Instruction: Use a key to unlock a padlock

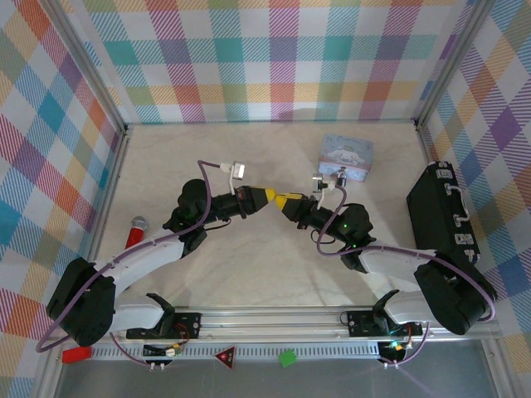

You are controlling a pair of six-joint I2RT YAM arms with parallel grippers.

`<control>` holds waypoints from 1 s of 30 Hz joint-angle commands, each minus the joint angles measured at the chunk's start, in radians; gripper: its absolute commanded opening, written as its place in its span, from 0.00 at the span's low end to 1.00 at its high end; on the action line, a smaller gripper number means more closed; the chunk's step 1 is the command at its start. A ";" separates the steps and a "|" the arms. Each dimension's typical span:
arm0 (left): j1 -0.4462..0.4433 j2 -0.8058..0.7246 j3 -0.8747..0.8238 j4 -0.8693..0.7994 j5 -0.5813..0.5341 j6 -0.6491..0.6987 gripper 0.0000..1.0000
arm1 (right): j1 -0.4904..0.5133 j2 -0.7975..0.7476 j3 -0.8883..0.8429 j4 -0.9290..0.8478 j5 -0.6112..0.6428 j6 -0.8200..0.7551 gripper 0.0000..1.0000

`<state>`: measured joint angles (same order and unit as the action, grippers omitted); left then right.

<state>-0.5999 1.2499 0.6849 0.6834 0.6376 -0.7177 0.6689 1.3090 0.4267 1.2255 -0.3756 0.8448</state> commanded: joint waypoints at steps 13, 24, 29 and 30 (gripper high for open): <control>-0.005 -0.030 0.074 -0.088 -0.036 0.077 0.28 | 0.000 -0.241 0.084 -0.493 0.075 -0.158 0.00; 0.055 0.011 0.075 -0.153 -0.191 0.138 0.62 | -0.006 -0.696 0.328 -1.580 0.590 -0.491 0.00; 0.007 0.213 0.144 -0.007 -0.187 0.139 0.61 | -0.006 -0.860 0.355 -1.746 0.699 -0.496 0.00; -0.011 0.267 0.179 -0.015 -0.195 0.154 0.61 | -0.006 -0.892 0.361 -1.771 0.718 -0.495 0.00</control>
<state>-0.5747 1.4265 0.7815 0.6121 0.4664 -0.6044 0.6662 0.4824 0.7471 -0.3557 0.2260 0.3893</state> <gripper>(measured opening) 0.609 0.045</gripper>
